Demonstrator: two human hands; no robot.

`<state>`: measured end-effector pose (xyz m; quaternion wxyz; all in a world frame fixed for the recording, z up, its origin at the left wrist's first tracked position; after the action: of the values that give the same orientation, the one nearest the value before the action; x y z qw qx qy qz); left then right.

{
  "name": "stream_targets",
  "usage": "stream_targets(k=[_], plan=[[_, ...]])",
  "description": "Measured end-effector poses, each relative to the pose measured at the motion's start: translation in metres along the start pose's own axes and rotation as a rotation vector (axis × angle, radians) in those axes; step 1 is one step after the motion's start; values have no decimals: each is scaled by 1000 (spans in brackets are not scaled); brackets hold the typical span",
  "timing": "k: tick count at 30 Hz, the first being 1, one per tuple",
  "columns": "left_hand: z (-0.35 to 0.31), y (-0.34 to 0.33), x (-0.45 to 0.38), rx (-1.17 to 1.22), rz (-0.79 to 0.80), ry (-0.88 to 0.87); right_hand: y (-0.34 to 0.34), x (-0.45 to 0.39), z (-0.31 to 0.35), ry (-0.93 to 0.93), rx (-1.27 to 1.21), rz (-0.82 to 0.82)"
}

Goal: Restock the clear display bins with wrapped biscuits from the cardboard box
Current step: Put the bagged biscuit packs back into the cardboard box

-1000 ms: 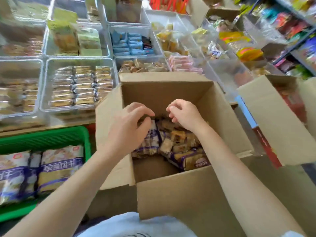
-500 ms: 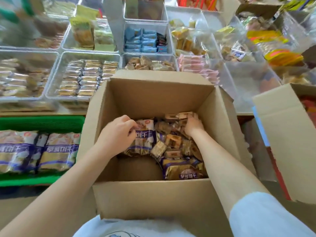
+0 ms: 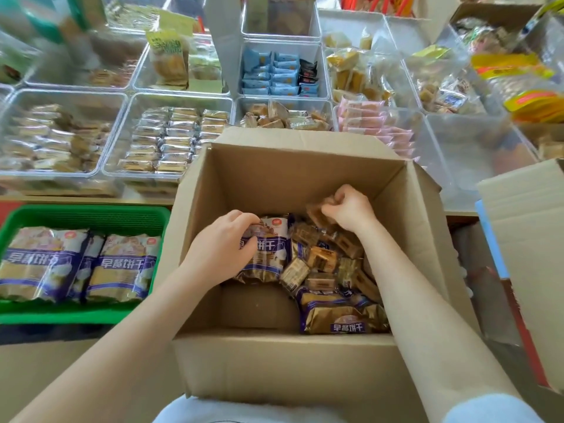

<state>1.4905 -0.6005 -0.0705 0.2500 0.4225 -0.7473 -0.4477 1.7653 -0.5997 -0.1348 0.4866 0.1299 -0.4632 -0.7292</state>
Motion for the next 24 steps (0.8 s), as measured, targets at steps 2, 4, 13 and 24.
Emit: stream_targets(k=[2, 4, 13, 24], plan=[[1, 5, -3, 195, -29, 55, 2, 18, 35, -2, -322, 167], [7, 16, -5, 532, -74, 182, 3, 42, 79, 77, -557, 324], [108, 106, -11, 1335, -234, 484, -38, 95, 250, 235, -892, 434], [392, 168, -21, 1150, -64, 435, -270, 83, 441, 48, -651, 329]])
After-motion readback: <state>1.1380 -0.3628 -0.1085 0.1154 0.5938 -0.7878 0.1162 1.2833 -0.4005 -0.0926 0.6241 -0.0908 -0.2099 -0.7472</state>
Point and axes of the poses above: each hand's wrist, its own x-axis away from the middle knuckle, its own y-axis out of the back of the hand, z = x × y, the point moved 8 cm from there along -x, towards the middle knuckle, and after that the axes turned 5 degrees about -z, right-handed, at the moved point
